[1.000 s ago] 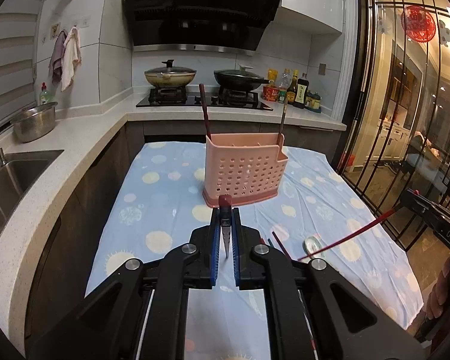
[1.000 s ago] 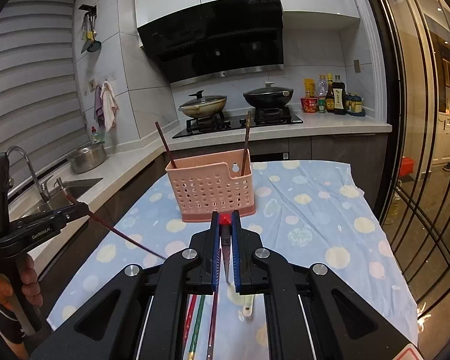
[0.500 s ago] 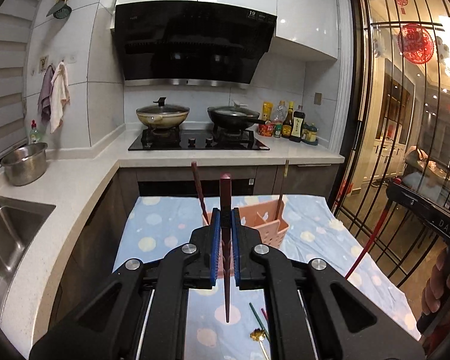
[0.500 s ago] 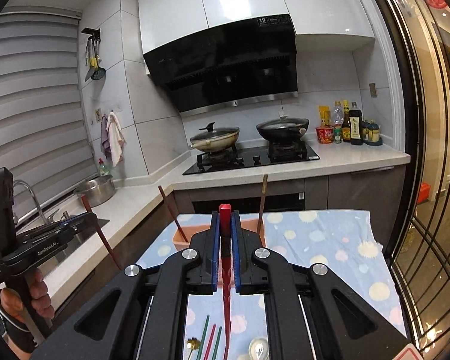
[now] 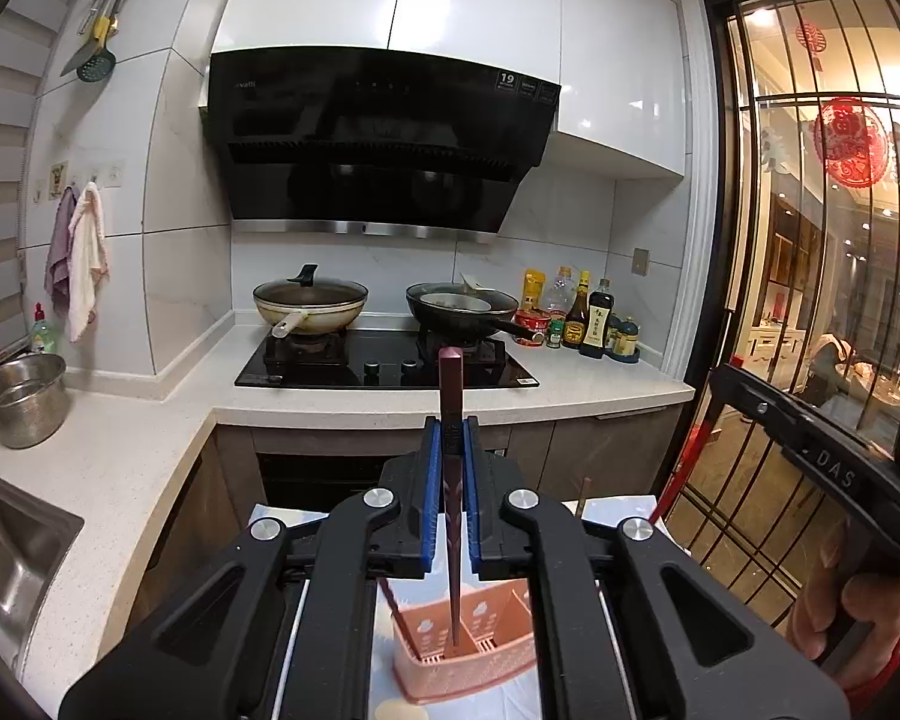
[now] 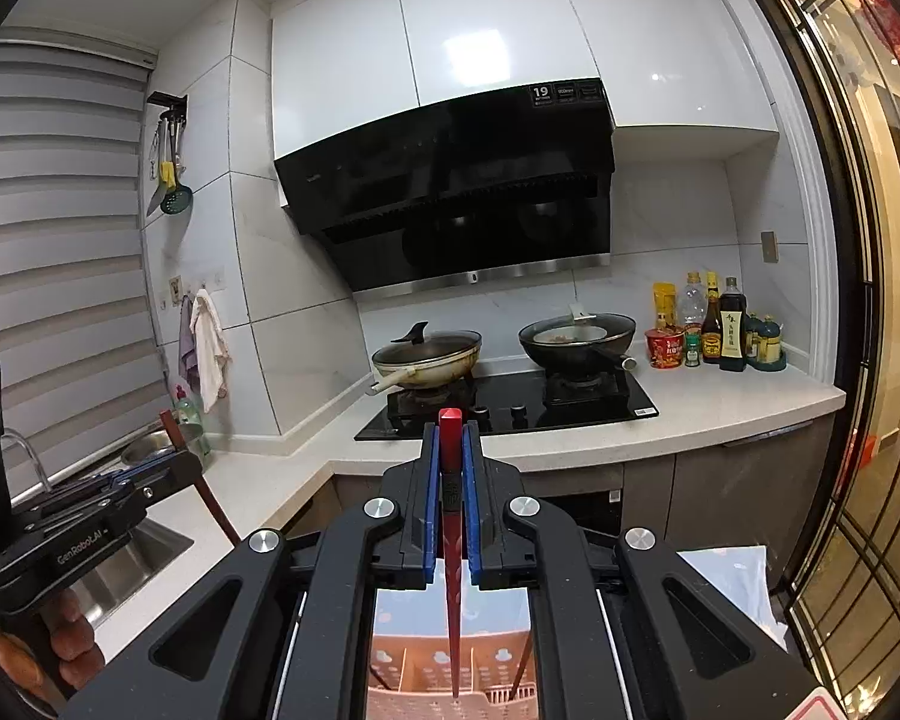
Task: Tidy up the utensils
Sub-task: 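Carry both chopsticks up and release them into the pink holder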
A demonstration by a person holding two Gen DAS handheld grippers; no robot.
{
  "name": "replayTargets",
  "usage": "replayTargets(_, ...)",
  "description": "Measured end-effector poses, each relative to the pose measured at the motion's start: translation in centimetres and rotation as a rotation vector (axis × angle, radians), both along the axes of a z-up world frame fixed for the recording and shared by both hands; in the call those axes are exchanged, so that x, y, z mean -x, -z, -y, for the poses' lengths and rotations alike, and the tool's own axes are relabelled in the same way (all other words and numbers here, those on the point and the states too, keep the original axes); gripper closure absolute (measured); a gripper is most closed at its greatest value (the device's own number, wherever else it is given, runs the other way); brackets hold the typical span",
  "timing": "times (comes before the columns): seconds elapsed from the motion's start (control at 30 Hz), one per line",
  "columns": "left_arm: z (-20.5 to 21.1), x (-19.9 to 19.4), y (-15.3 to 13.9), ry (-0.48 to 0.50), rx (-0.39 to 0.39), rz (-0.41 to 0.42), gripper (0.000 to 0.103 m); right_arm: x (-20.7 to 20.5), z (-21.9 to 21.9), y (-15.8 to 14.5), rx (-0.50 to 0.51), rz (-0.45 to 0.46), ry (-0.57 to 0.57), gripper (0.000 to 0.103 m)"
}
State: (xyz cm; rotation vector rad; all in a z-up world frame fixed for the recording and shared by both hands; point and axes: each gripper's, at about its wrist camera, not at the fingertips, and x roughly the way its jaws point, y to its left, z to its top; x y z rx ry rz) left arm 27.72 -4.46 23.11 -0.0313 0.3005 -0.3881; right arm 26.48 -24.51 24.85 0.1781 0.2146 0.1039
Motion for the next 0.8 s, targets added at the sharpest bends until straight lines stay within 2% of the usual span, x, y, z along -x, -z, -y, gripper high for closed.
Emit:
replayTargets(0.13, 1.5, -2.5, 1.0, 0.019, 0.001, -0.041, 0.096, -3.3, -0.6, 1.3, -0.017, -0.042, -0.011, 0.096)
replayTargets(0.3, 3.1, -5.0, 4.1, 0.03, -0.022, -0.114, 0.096, -6.3, -1.0, 5.0, -0.028, -0.126, -0.028, 0.096)
replayTargets(0.5, 3.2, -6.4, 8.0, 0.015, -0.042, -0.206, 0.096, -8.1, -1.8, 9.5, 0.03, -0.236, -0.023, 0.096)
replayTargets(0.53, 3.2, -6.5, 8.3, 0.008, -0.046, -0.213, 0.096, -8.1, -1.8, 10.0, 0.039, -0.243, -0.021, 0.094)
replayTargets(0.57, 3.1, -6.3, 8.5, -0.003, -0.051, -0.213, 0.094, -7.9, -1.9, 10.1, 0.046, -0.242, -0.012, 0.086)
replayTargets(0.6, 3.1, -6.1, 8.6, -0.011, -0.056, -0.211, 0.088, -7.6, -1.9, 10.3, 0.052, -0.237, -0.003, 0.081)
replayTargets(0.63, 3.0, -5.9, 8.5, -0.02, -0.057, -0.207, 0.081, -7.2, -1.8, 10.1, 0.051, -0.225, 0.004, 0.07)
replayTargets(0.67, 2.9, -5.7, 8.5, -0.03, -0.055, -0.199, 0.068, -6.8, -1.6, 10.0, 0.048, -0.214, 0.009, 0.064)
replayTargets(0.7, 2.8, -5.4, 8.3, -0.041, -0.055, -0.188, 0.056, -6.3, -1.4, 9.8, 0.043, -0.203, 0.012, 0.062)
replayTargets(0.8, 2.3, -4.2, 7.9, -0.059, -0.064, -0.161, 0.05, -4.4, -1.0, 9.0, 0.033, -0.173, 0.015, 0.055)
